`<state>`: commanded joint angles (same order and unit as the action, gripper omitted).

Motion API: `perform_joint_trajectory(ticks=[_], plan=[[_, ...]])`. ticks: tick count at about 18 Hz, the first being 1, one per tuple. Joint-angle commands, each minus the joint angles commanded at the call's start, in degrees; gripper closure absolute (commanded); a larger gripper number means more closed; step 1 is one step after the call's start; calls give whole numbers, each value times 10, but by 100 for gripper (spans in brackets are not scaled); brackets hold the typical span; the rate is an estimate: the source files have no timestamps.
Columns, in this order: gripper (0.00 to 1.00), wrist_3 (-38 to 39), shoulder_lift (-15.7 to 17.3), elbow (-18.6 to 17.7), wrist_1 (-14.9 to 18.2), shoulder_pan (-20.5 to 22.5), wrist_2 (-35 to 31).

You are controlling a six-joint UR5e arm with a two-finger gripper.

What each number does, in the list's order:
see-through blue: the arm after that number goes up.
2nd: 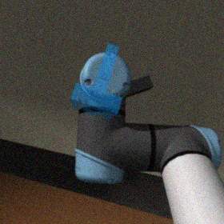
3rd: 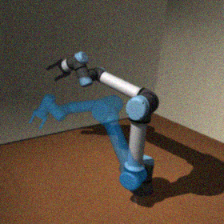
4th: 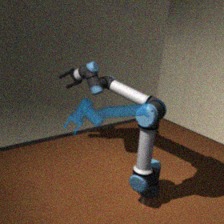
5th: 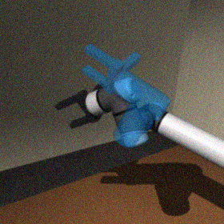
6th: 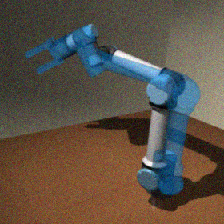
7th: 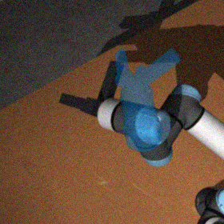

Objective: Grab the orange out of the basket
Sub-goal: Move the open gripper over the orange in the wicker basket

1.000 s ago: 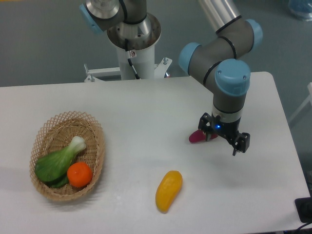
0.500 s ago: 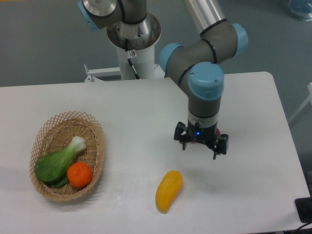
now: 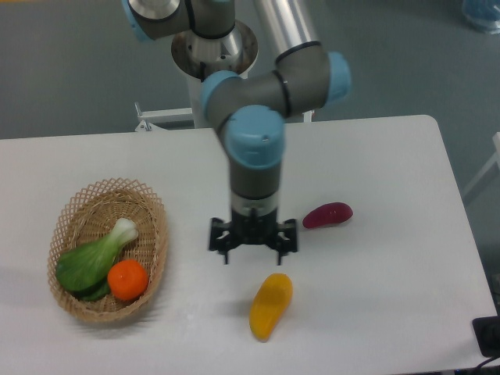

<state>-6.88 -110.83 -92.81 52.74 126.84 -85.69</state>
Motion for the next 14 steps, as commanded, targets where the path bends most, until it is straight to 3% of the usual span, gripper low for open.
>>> perform_joint_trajectory(ticks=[6,9,14], plan=[[0,48,-13,3,1,-65,-4],[0,113,-35,5,0,-103,-28],[0,126,-55,12,1,-132,-30]])
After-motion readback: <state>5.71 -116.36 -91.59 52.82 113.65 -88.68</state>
